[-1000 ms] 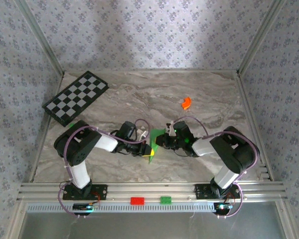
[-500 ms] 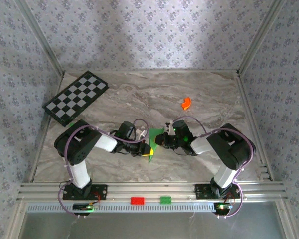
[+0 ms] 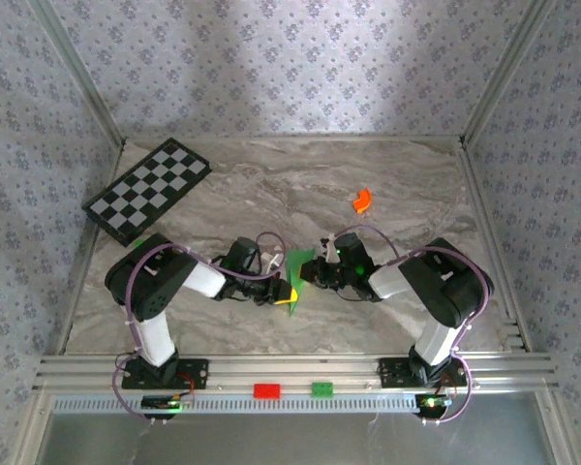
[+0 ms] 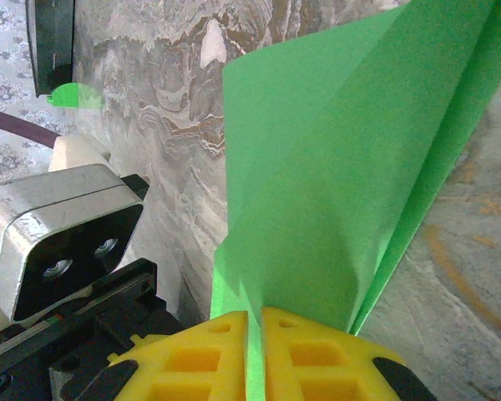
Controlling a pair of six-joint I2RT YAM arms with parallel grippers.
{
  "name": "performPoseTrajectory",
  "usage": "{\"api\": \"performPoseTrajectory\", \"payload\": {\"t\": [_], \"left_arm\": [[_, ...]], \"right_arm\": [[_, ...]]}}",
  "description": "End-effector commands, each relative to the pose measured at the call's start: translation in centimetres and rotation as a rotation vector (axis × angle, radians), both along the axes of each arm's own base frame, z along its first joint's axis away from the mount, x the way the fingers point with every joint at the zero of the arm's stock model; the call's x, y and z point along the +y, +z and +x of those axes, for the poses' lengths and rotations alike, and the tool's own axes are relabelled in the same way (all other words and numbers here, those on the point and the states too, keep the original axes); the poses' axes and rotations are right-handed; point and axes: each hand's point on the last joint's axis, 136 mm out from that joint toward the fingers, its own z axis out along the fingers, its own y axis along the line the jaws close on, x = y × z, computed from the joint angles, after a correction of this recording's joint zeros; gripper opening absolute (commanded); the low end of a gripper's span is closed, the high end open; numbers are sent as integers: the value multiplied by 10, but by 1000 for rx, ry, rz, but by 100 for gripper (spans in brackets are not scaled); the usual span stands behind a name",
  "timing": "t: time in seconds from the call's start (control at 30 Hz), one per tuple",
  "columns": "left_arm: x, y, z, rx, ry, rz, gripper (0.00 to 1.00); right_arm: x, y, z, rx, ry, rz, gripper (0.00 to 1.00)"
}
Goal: Fold a paper plane with a square sheet of paper (pick it up from the middle)
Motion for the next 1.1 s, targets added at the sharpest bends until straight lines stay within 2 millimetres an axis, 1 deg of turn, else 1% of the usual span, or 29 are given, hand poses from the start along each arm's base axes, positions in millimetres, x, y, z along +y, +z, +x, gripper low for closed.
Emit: {"api": "performPoseTrajectory", "payload": {"t": [0.0, 0.1, 0.27, 0.5, 0.8, 0.93, 0.97, 1.0, 1.03, 1.07], "left_arm": [[32, -45, -3, 84, 102, 170, 0], [33, -44, -2, 85, 113, 162, 0], [34, -44, 0, 89, 130, 153, 0], [35, -46, 0, 96, 147, 152, 0], [43, -57, -1, 125, 193, 196, 0], [44, -61, -3, 140, 199, 201, 0], [44, -60, -4, 142, 199, 200, 1], [44, -59, -4, 140, 198, 198, 6], [44, -57, -4, 137, 196, 198, 9], [45, -56, -4, 132, 192, 202, 10]], "right_arm": [[0, 13, 7, -19, -18, 26, 15], [1, 16, 7, -27, -1, 20, 15], [6, 10, 3, -6, 35, 9, 15], [19, 4, 2, 10, 79, 3, 15], [13, -26, 0, 82, 68, -98, 14], [3, -46, -8, 139, 67, -217, 14], [-1, -51, -11, 153, 70, -265, 14], [-5, -55, -13, 165, 71, -316, 13], [-8, -57, -14, 162, 76, -368, 13], [-12, -60, -17, 169, 87, -421, 13]]}}
